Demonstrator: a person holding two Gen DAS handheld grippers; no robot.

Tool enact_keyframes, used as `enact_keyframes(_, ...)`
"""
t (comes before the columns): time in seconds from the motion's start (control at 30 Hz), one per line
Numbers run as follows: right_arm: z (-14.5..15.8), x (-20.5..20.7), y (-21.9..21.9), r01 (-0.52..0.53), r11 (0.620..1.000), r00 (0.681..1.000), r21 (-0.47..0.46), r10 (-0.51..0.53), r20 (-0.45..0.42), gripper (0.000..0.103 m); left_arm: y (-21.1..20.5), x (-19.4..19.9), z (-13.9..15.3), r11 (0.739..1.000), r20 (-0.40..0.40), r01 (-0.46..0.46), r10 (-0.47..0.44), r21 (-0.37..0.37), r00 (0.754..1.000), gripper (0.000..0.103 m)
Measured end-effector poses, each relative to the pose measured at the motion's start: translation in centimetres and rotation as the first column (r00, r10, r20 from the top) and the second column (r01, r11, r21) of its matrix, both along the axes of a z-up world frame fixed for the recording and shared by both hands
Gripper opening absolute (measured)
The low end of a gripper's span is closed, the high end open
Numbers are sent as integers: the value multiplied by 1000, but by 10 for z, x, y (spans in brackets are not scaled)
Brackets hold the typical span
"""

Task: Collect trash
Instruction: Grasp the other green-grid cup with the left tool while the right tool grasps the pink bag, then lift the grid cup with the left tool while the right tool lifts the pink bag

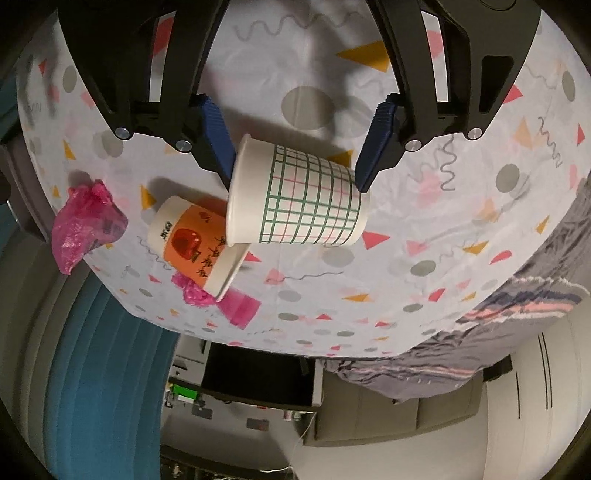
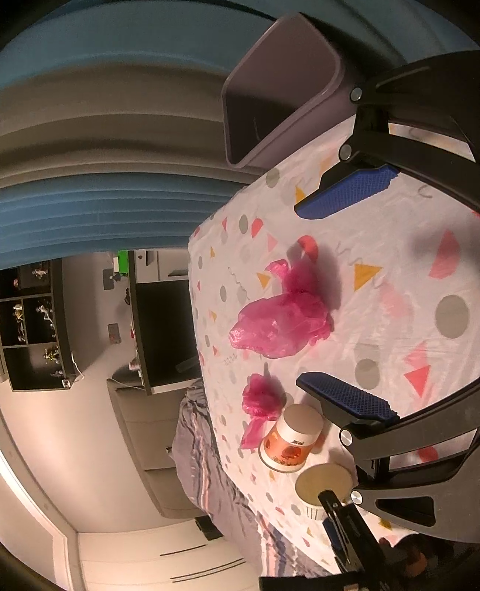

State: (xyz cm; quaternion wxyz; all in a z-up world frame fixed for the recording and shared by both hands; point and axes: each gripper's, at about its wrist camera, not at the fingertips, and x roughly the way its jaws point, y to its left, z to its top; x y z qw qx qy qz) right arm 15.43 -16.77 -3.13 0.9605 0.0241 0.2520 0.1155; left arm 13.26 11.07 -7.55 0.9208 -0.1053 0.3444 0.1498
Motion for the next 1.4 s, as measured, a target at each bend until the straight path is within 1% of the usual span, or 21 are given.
enact_keyframes(0.03, 0, 3, 2, -2, 1000, 1000, -3, 2, -1, 82, 2, -1, 0, 1000, 0, -2, 2, -4, 1000, 58)
enact_keyframes(0.1, -2, 7, 4, -3, 1000, 1000, -6, 3, -4, 82, 6, -2, 0, 1000, -1, -8, 8, -6, 1000, 50)
enact_keyframes(0.17, -3, 11, 6, -2, 1000, 1000, -12, 2, -8, 82, 10, -3, -1, 1000, 0, -10, 10, -15, 1000, 45)
enact_keyframes(0.23, -5, 14, 7, -1, 1000, 1000, -16, 1, -12, 82, 15, -5, -1, 1000, 3, -10, 10, -29, 1000, 44)
enact_keyframes(0.3, -5, 17, 8, 1, 1000, 1000, -21, -1, -14, 82, 21, -7, -2, 998, 14, -5, 6, -57, 1000, 37)
enact_keyframes(0.33, -6, 19, 10, 1, 1000, 1000, -23, -2, -14, 82, 23, -8, -2, 998, 16, -4, 5, -61, 1000, 35)
enact_keyframes(0.4, -7, 22, 13, 4, 1000, 1000, -30, -4, -15, 82, 26, -10, -1, 998, 24, -2, 4, -60, 1000, 26)
enact_keyframes(0.43, -7, 24, 14, 5, 999, 1000, -33, -5, -15, 82, 27, -11, 0, 998, 29, -1, 2, -60, 1000, 24)
enact_keyframes(0.5, -8, 28, 17, 8, 999, 1000, -37, -8, -15, 82, 31, -13, 1, 998, 40, 5, -3, -60, 999, 14)
enact_keyframes(0.57, -9, 32, 20, 10, 999, 1000, -41, -11, -17, 82, 34, -15, 2, 998, 51, 13, -10, -64, 999, 6)
enact_keyframes(0.6, -10, 35, 22, 12, 999, 1000, -45, -13, -18, 82, 36, -16, 2, 997, 57, 16, -12, -69, 998, 5)
enact_keyframes(0.67, -11, 39, 26, 14, 999, 1000, -50, -15, -20, 82, 40, -18, 4, 996, 73, 20, -14, -83, 997, 2)
enact_keyframes(0.73, -12, 45, 30, 13, 998, 1000, -61, -15, -24, 78, 44, -20, 5, 995, 94, 21, -12, -94, 995, 2)
enact_keyframes(0.83, -13, 52, 33, 12, 998, 1000, -65, -14, -24, 77, 49, -22, 7, 995, 112, 14, -4, -95, 994, 2)
enact_keyframes(1.03, -21, 70, 40, 19, 996, 998, -84, -24, -56, 68, 61, -23, 11, 993, 130, -2, 18, -121, 991, 2)
enact_keyframes(1.17, -27, 77, 42, 7, 996, 996, -86, -14, -85, 55, 66, -24, 10, 992, 136, -6, 23, -126, 990, 2)
enact_keyframes(1.3, -32, 80, 42, -9, 997, 994, -77, 0, -106, 35, 66, -23, 10, 991, 141, 1, 18, -130, 990, 2)
enact_keyframes(1.37, -32, 79, 43, -16, 997, 994, -77, 8, -106, 30, 66, -23, 10, 991, 141, 2, 16, -132, 990, 2)
enact_keyframes(1.4, -32, 78, 43, -17, 997, 995, -80, 9, -104, 25, 66, -23, 10, 991, 141, 2, 17, -132, 990, 2)
